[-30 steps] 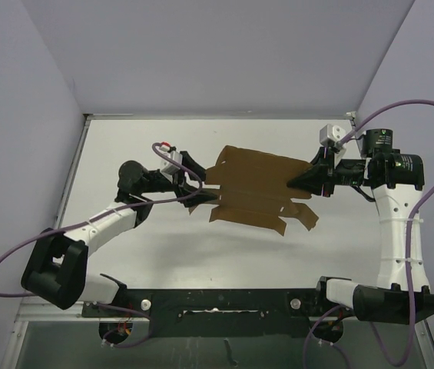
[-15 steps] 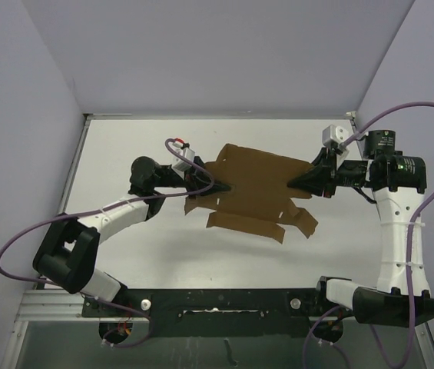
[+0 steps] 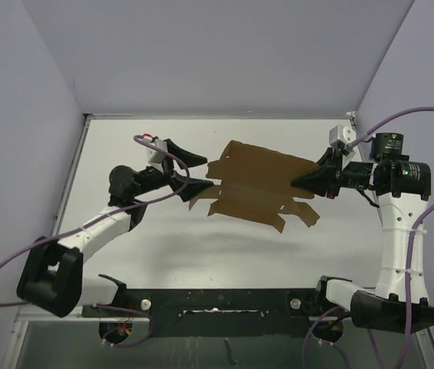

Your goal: Fold the paper box

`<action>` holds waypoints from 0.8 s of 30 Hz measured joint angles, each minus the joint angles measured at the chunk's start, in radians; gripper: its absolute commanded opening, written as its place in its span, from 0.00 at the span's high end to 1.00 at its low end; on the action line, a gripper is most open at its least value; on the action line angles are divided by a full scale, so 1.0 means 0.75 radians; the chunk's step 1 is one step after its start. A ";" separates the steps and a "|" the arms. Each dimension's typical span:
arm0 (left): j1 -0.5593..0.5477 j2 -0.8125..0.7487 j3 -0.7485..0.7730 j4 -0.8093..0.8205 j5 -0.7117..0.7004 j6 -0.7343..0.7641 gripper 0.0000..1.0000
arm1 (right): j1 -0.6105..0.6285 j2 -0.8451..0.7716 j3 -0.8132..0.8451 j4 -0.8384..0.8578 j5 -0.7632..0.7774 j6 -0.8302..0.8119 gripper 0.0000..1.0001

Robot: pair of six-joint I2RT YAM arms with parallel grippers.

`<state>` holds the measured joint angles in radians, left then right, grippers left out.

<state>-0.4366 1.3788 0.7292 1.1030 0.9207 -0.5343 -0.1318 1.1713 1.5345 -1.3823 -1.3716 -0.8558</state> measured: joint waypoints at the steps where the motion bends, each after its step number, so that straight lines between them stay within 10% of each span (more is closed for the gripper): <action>1: 0.025 -0.065 -0.038 -0.048 -0.045 0.004 0.09 | -0.012 -0.009 -0.008 0.007 -0.007 0.006 1.00; 10: 0.239 -0.753 -0.359 -0.488 -0.423 -0.037 0.06 | -0.062 -0.035 -0.006 0.064 -0.070 0.139 1.00; 24: 0.273 -0.556 -0.608 -0.305 -0.427 -0.464 0.24 | -0.076 0.011 0.185 0.362 -0.190 0.606 1.00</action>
<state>-0.2321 0.9619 0.2729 0.8745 0.6006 -0.8822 -0.1890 1.1797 1.6730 -1.1107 -1.5139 -0.4015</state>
